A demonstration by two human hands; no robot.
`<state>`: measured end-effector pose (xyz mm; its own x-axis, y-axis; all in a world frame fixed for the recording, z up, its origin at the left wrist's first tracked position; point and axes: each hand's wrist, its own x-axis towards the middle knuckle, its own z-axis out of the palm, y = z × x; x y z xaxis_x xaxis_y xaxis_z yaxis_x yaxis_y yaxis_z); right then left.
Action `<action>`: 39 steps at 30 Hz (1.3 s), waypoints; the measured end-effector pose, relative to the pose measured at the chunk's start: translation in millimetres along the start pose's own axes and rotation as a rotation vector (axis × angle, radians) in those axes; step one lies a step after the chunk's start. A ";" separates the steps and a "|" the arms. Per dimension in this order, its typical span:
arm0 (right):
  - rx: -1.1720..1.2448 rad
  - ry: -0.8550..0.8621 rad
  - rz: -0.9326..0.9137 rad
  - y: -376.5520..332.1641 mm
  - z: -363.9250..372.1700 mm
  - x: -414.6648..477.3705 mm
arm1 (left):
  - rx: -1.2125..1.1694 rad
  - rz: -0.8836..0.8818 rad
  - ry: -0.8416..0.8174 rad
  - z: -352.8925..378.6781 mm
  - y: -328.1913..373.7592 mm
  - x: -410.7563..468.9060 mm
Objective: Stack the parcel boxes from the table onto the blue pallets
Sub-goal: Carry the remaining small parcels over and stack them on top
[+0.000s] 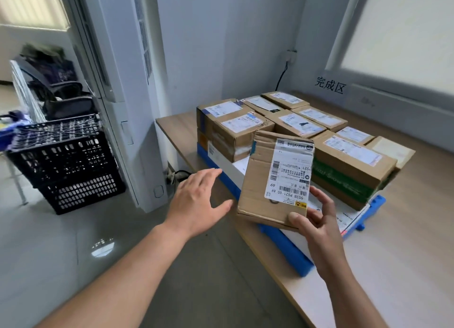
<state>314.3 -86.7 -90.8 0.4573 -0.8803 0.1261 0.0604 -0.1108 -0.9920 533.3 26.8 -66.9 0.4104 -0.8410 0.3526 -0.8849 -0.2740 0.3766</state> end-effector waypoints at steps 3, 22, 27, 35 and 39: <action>-0.014 0.034 0.013 5.9 8.8 22.9 | 0.008 0.019 -0.021 5.0 -11.6 29.2; -0.070 0.382 0.206 23.3 59.1 95.3 | -0.091 0.306 -0.190 35.2 -57.4 173.5; -0.038 0.490 0.277 16.2 80.0 110.3 | -0.115 0.424 -0.251 39.0 -69.5 218.8; -0.049 0.626 0.350 20.0 107.5 133.5 | -0.132 0.586 -0.347 56.3 -80.1 254.7; -0.035 0.679 0.373 20.9 119.0 142.5 | -0.130 0.653 -0.353 58.3 -83.7 260.3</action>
<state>486.3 -159.6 -93.3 -0.2030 -0.9507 -0.2344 -0.0245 0.2443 -0.9694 701.4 -196.3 -56.6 -0.3027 -0.9194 0.2513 -0.8822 0.3701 0.2912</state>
